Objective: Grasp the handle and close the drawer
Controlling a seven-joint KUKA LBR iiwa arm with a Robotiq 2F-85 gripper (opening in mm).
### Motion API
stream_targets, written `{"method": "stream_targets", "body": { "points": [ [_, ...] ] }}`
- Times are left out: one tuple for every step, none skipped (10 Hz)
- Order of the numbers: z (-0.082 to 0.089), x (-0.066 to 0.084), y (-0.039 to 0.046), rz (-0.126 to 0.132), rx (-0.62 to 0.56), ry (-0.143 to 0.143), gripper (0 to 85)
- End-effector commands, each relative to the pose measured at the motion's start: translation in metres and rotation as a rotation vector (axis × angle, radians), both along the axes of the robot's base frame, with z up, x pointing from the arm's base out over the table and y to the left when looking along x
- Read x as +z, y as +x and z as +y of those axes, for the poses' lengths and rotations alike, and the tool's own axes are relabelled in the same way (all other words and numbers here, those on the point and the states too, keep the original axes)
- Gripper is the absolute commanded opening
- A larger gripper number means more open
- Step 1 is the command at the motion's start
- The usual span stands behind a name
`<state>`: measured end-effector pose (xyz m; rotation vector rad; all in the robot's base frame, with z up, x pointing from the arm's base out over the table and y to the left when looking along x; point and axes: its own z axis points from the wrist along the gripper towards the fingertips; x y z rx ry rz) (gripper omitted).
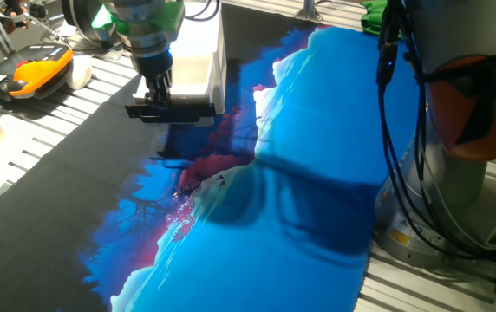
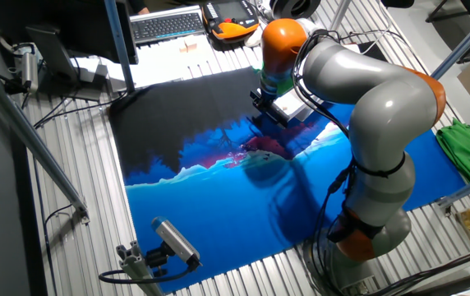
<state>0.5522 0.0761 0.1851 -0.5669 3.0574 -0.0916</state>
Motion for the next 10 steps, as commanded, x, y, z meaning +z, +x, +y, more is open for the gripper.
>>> {"method": "stream_targets", "body": {
  "points": [
    [-0.0001,-0.0007,-0.0001,0.000,0.000,0.000,17.0],
    [-0.0001,-0.0012,0.0000,0.000,0.000,0.003,17.0],
    [-0.0001,-0.0019,0.0001,-0.001,0.000,0.004,17.0],
    [0.0001,-0.0026,0.0001,-0.004,0.000,0.005,17.0],
    [0.0003,-0.0027,0.0001,-0.005,-0.002,0.005,17.0],
    [0.0004,-0.0026,0.0002,-0.005,-0.002,0.005,17.0],
    [0.0005,-0.0026,0.0002,-0.005,-0.002,0.005,17.0],
    [0.0007,-0.0025,0.0002,-0.007,-0.002,0.004,17.0],
    [0.0007,-0.0025,0.0002,-0.007,-0.002,0.003,17.0],
    [0.0007,-0.0026,0.0002,-0.007,-0.003,-0.002,17.0]
  ]
}}
